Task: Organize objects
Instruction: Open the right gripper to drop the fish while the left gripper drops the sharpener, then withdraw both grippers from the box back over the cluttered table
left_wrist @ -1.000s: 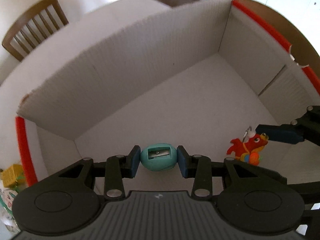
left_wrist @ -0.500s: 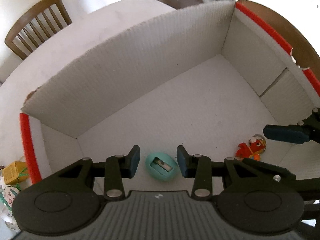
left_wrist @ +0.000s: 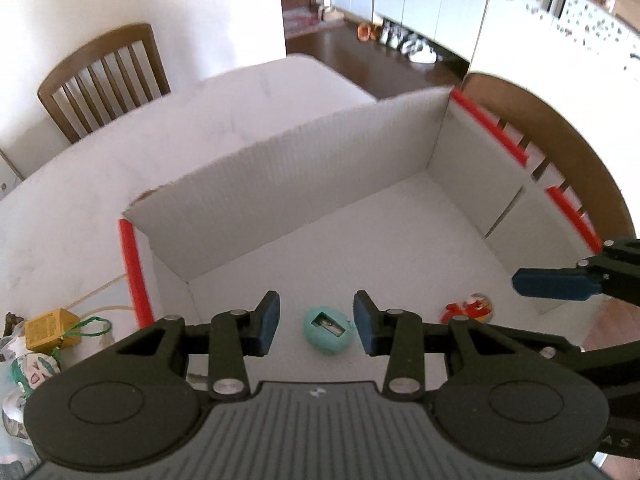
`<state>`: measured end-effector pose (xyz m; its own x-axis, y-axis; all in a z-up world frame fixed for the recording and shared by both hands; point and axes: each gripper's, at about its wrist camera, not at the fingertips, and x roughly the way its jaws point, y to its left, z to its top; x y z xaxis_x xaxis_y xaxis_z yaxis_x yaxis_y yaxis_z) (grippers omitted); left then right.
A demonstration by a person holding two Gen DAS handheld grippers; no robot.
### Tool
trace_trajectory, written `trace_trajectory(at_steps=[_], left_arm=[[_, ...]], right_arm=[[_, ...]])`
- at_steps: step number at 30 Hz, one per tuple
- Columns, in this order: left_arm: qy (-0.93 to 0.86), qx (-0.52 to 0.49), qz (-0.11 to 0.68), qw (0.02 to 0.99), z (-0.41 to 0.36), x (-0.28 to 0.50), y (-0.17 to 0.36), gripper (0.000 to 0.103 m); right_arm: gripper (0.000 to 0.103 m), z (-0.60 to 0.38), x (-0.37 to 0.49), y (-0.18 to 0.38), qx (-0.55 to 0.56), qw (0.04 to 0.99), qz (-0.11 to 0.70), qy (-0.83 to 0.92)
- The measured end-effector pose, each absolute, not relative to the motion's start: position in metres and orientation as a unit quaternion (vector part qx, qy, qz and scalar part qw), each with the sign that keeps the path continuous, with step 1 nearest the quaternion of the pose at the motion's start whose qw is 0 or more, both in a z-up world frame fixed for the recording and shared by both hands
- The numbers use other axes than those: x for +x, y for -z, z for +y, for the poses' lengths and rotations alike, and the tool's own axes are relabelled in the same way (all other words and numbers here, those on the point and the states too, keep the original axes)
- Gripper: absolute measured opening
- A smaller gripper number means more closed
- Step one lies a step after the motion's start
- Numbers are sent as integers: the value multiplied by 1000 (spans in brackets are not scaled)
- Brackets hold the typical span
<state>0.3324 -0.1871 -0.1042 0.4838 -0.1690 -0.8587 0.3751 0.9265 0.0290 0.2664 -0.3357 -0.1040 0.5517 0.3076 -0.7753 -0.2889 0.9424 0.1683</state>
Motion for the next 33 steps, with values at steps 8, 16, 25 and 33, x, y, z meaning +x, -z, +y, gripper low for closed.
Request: trace_trajectory(at_steps=[8,16,25,33], left_arm=[[166,80,429,884,-176,301,66,39],[174,58,370,911,-145,260,34,48],[175,55,329,926,-108,228,14,55],[176,50,312,932,-75,203,7,61]], right_arm=[[44,-329,245,73,22,896,407,-177],[53,-317,218,41,45,915,358,-179],[64,-282,194,23,62,927,321,-183],[73,-254,172,15,64,932,304,-186]])
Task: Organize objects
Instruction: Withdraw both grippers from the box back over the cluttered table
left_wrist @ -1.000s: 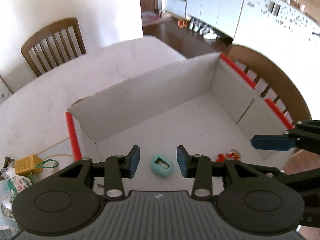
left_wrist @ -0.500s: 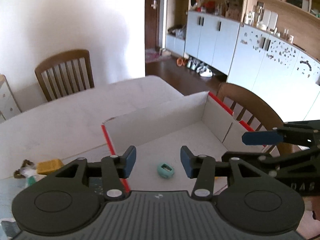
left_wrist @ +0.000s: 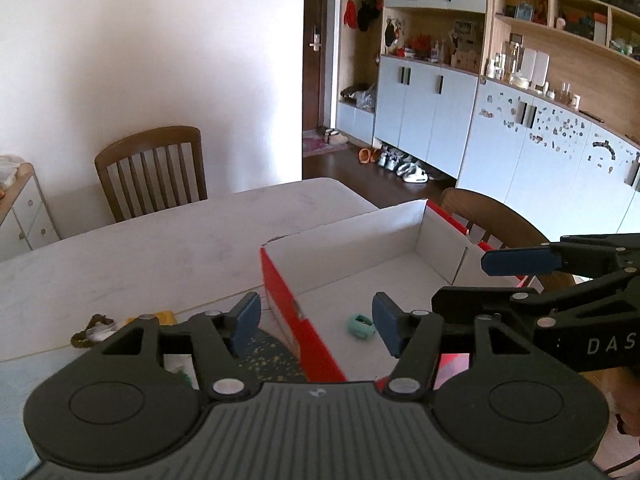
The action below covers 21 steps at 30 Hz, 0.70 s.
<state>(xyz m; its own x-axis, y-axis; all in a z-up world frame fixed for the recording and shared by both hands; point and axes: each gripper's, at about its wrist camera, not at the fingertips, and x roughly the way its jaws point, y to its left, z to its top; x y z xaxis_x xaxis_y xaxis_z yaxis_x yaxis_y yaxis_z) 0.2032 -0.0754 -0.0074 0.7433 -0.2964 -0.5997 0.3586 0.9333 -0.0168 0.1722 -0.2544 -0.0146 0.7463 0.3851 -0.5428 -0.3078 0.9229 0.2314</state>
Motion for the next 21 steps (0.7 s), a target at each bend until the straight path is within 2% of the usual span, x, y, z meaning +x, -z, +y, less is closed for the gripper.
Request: trace_trajectory(at_steps=[4,10,13,16,18,21], left_arm=[[175,47,309,934,-59,194,6,63],[177,46,301,936,-35,180,6,66],[174,43,297,938,-21,173,7,72],[175,35,294,939,-5,167,7,77],[168,39,288,942,5,163,7,86],[169,38,284,943,20,158,9,86]], right_arm=[[75,-241,164,13,69,932,303,-186],[85,-218,153,11,73,934,295,-187],[90,-207,148,10,74,936,291,-183],[99,-196,144,11,80,938,288,-178],[101,-189,142,11,82,938,285,-179],[102,-175,140,11,80,937,285,-185]])
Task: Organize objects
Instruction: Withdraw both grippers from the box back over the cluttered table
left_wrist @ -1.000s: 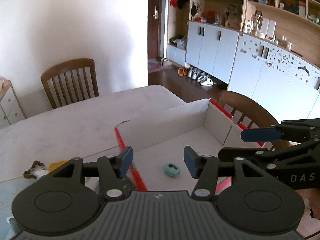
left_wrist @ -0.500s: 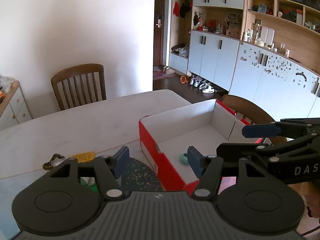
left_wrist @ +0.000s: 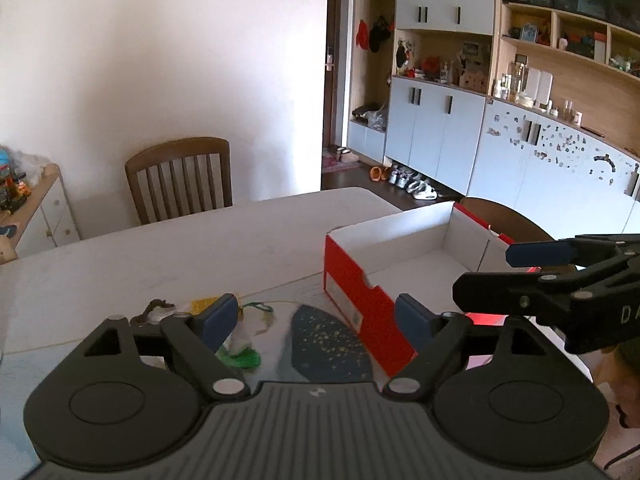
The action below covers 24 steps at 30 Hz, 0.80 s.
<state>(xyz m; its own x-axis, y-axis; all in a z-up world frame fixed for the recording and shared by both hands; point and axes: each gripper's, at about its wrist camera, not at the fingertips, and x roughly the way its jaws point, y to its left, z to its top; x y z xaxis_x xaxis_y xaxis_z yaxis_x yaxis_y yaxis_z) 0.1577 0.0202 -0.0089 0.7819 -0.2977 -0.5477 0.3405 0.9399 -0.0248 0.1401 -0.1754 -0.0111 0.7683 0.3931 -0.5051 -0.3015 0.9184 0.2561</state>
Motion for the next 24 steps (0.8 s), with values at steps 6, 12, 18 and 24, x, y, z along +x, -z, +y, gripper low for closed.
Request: trace_trajectory(at_steps=[6,12,18,24], left_arm=[[147,29,283,947,55,149,16,103],[106,6,289,951,95,149,29,103],[66,-8,288,955,131,151,41,103],[31,2,302,953,152,157,60,103]], right_arm=[[102,-150,137,14,75,934,288,-195],[102,-128,139,21,69,929,300,-204],[102,-110,144,33,59,924,315,-208],[102,-88,153,50,31,916,335,-218]])
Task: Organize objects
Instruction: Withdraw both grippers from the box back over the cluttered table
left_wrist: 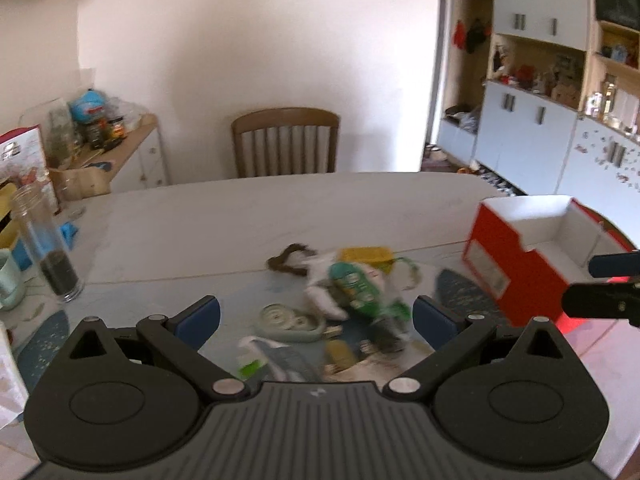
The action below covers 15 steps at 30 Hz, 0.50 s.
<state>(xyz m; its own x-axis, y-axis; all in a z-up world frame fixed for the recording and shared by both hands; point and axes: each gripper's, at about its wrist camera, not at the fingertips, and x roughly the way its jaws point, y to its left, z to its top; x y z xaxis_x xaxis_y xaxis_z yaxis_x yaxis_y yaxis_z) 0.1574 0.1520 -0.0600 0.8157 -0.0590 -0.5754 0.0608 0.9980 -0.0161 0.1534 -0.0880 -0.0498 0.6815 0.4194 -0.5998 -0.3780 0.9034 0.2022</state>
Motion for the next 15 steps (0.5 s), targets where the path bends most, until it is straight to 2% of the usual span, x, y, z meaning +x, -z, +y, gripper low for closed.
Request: trace_trajectory(at_steps=[15], left_arm=[[11,-14,379,925,177,195,124,103]], right_arm=[[101,-35,178,97,-22,878,397,-268]])
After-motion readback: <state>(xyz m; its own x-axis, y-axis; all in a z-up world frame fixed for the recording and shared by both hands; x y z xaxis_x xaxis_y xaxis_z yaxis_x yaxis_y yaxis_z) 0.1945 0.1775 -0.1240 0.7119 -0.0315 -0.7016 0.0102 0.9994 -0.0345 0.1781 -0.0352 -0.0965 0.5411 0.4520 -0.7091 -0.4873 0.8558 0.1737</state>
